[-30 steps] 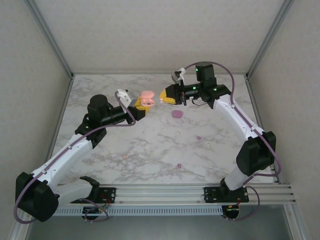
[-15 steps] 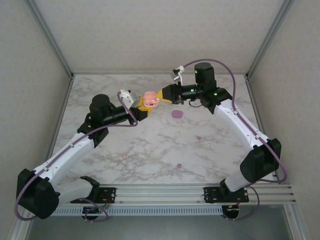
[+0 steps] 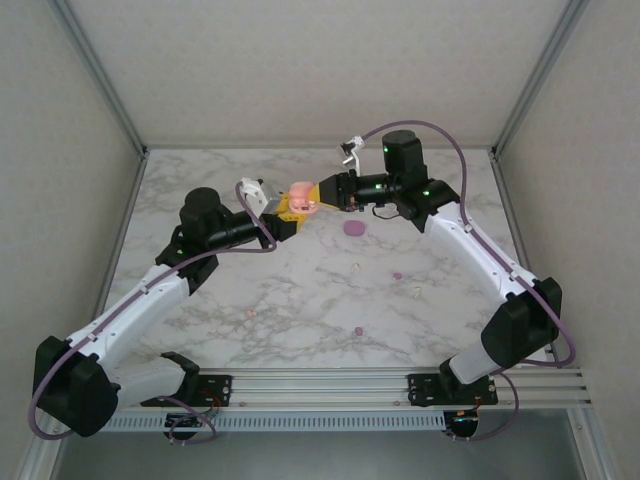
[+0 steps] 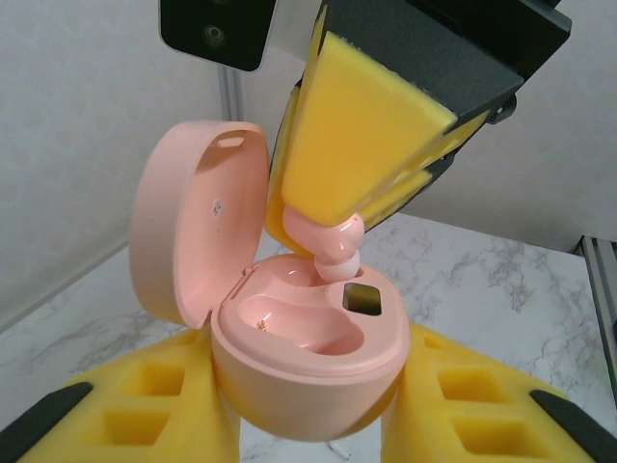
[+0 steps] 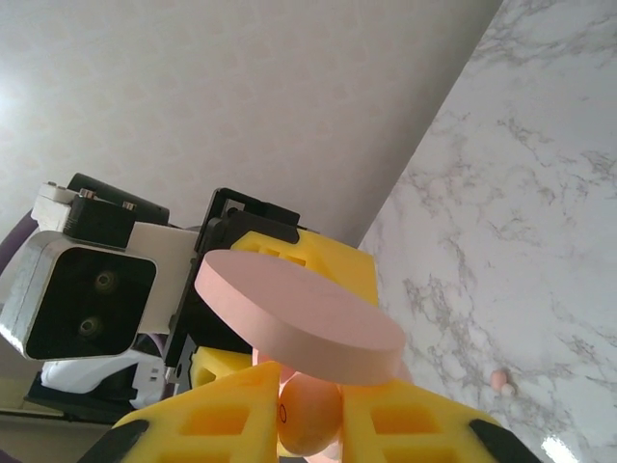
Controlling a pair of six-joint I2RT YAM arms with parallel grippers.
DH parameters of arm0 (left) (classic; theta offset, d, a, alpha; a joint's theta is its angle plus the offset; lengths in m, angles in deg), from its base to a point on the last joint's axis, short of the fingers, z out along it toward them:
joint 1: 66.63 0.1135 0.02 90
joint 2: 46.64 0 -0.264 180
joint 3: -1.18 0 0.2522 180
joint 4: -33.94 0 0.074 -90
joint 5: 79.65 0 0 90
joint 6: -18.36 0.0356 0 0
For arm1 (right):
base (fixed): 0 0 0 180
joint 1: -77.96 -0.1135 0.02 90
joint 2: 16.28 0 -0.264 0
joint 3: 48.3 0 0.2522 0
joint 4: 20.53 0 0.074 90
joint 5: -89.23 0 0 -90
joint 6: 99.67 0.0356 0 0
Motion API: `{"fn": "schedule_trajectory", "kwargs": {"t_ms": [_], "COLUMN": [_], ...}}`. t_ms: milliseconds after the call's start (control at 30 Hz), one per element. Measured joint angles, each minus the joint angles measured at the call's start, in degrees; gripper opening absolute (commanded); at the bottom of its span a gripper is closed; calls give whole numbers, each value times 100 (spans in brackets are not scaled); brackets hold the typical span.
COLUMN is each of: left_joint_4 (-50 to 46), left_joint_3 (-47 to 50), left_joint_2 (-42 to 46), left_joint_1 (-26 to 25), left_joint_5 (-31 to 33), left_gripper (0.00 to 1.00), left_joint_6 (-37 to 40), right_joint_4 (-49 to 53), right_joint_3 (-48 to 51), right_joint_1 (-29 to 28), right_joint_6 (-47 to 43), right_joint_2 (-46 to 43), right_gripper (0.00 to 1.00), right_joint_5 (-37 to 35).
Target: Insert the wireless bluetooth earbuds into the charging case
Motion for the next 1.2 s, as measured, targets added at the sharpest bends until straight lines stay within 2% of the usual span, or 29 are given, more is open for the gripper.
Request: {"fn": "schedule_trajectory", "kwargs": {"t_ms": [367,1200], "left_joint_4": [-42,83], "left_joint_3": [0,-2], "left_joint_2": [-66,-90], "left_joint_1": [-4,-11], "left_joint_5": [0,120], "left_gripper": [12,11], "left_joint_6": [-133,-146], "right_joint_4": [317,940], "right_joint_3": [-59,-343], "right_joint_1": [-42,-79], "right_joint_6": [-424,-527], "right_joint_2": [0,-9], "right_gripper": [31,41], "right_joint_5": [-192,-903]}}
